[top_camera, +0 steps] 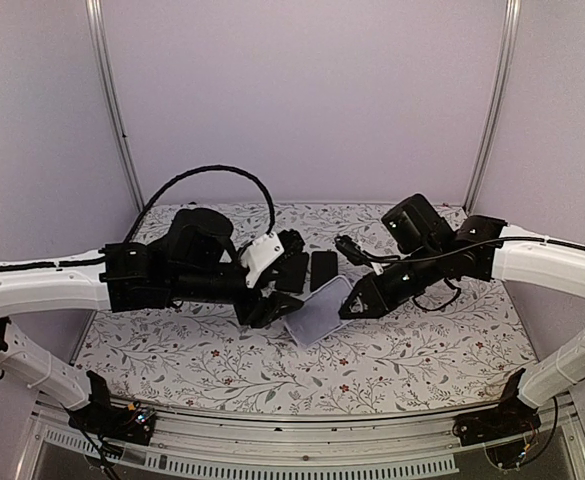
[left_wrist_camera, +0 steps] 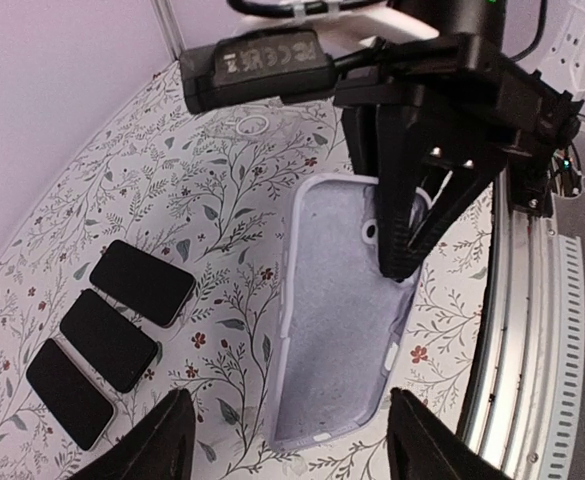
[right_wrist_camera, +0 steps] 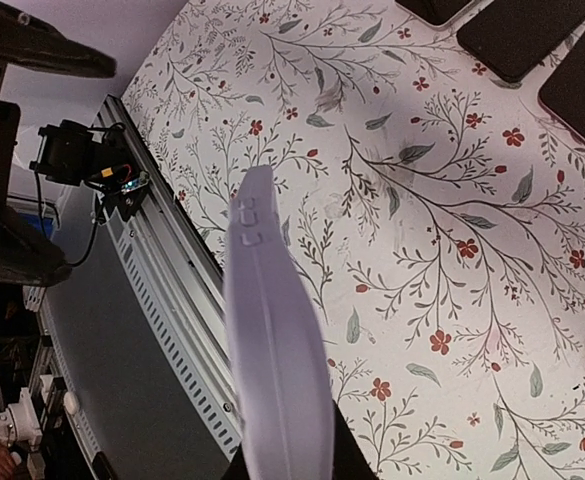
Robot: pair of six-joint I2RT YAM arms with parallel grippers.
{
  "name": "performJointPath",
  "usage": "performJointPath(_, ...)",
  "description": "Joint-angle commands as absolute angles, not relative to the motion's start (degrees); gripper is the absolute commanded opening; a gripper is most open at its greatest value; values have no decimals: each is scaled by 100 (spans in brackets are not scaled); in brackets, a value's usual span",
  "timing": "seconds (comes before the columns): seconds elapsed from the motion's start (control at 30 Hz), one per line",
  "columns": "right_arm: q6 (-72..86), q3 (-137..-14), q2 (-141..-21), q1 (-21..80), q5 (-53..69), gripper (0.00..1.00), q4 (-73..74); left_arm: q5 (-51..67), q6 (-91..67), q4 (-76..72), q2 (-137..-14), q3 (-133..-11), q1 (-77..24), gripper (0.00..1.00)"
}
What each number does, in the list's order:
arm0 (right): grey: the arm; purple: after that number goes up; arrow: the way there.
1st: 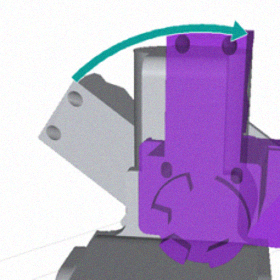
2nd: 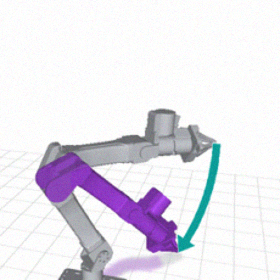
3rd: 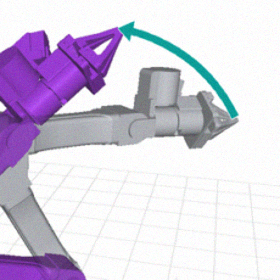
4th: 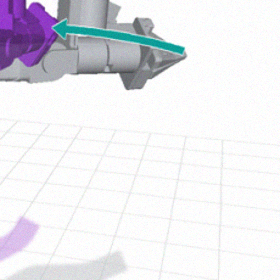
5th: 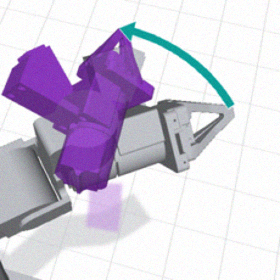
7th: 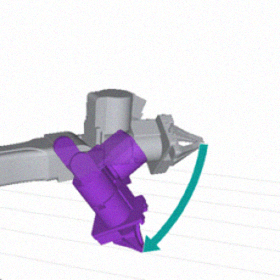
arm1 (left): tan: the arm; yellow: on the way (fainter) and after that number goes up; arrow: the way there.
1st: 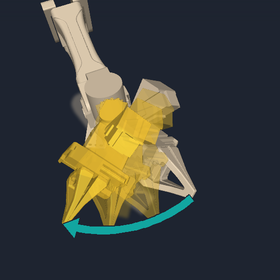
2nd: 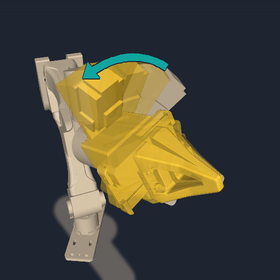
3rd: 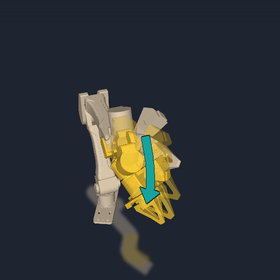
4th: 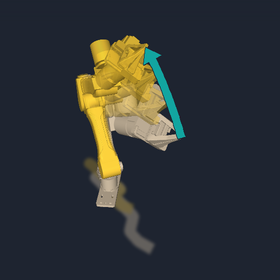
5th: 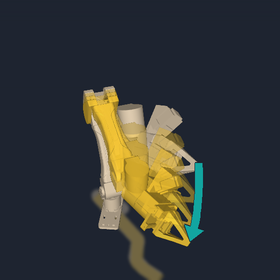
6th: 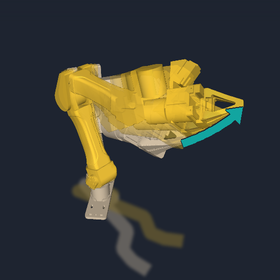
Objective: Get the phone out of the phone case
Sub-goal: Pass from the right arm to the left
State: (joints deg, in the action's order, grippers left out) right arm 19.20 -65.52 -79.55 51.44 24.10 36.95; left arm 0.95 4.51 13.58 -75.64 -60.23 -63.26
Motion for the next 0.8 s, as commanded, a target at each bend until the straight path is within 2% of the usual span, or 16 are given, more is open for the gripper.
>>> performJointPath(0.0, 1735, -6815, -7982, 5296, 2511, 3, 3782, -334, 513, 1493, -7689, -6041, -6424, 64)
performJointPath(0.27, 1587, -6839, -7841, 5375, 2593, 3, 3850, -202, 552, 1540, -7797, -6036, -6464, 49)
performJointPath(0.43, 1591, -6888, -7848, 5412, 2614, 3, 3842, 71, 528, 1560, -7981, -6070, -6478, 46)
performJointPath(0.6, 1591, -6958, -7883, 5465, 2623, 3, 3833, -149, 475, 1568, -8153, -6143, -6492, 44)
performJointPath(0.77, 1600, -6979, -7899, 5487, 2624, 3, 3819, -227, 384, 1377, -8156, -6118, -6486, 36)
